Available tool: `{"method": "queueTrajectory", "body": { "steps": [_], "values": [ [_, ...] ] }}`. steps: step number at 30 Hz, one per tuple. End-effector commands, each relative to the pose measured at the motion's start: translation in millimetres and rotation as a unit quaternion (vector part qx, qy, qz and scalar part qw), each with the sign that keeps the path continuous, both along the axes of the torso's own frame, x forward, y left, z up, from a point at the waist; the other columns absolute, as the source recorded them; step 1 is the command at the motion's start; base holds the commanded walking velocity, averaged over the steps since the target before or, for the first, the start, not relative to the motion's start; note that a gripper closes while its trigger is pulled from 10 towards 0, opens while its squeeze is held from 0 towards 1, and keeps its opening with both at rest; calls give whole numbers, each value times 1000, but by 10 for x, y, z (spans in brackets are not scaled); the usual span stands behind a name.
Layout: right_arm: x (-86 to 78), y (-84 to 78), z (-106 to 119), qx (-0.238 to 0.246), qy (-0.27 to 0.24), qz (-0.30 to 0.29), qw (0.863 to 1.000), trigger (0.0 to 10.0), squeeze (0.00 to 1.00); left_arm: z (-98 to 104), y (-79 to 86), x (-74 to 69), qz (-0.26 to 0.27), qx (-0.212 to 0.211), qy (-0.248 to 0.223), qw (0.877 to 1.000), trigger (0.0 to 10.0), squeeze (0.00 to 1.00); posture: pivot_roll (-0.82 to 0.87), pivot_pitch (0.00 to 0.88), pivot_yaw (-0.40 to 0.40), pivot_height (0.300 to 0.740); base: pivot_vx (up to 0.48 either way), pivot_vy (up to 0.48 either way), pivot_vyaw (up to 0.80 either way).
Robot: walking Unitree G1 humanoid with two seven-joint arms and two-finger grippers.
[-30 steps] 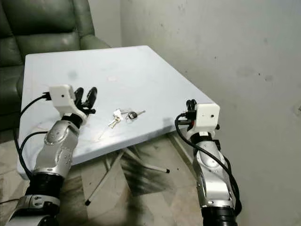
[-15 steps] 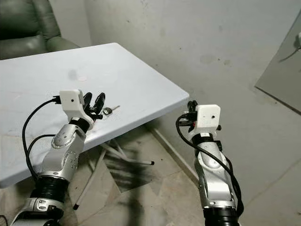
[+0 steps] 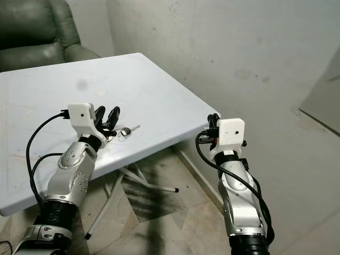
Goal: Hang keys on a hook
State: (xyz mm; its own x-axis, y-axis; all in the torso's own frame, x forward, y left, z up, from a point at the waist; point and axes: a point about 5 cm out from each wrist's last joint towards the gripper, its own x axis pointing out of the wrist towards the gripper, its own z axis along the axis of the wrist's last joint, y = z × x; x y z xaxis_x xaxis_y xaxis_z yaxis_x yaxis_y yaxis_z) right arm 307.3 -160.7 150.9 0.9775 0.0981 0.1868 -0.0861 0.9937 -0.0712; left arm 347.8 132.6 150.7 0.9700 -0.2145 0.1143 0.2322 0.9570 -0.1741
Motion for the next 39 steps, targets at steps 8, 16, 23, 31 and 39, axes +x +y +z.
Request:
{"method": "queueTrajectory", "body": {
  "steps": [8, 16, 23, 31, 39],
  "values": [
    [44, 31, -13, 12, 10, 0, 1000, 10000, 0, 28, -142, -41, -24, 16, -8, 1000, 10000, 0, -39, 0, -22, 740, 466, 0, 0],
    [52, 35, -30, 20, 12, -2, 1000, 10000, 0, 27, -215, -61, -33, 43, -11, 998, 10000, 0, -35, 0, -26, 740, 453, 0, -568],
    [59, 25, -41, 21, 17, -5, 1000, 10000, 0, 80, -299, -116, -53, 41, -46, 997, 10000, 0, -30, 0, -31, 740, 0, 0, -649],
    [60, 14, -43, 23, 19, -10, 999, 10000, 0, 98, -308, -134, -57, 41, -54, 996, 10000, 0, -35, 0, -30, 740, 0, 0, -652],
    [60, -1, -48, 25, 22, -14, 999, 10000, 0, 99, -320, -153, -63, 43, -59, 995, 10000, 0, -33, 0, -29, 740, 0, 0, -647]
  ]
}}
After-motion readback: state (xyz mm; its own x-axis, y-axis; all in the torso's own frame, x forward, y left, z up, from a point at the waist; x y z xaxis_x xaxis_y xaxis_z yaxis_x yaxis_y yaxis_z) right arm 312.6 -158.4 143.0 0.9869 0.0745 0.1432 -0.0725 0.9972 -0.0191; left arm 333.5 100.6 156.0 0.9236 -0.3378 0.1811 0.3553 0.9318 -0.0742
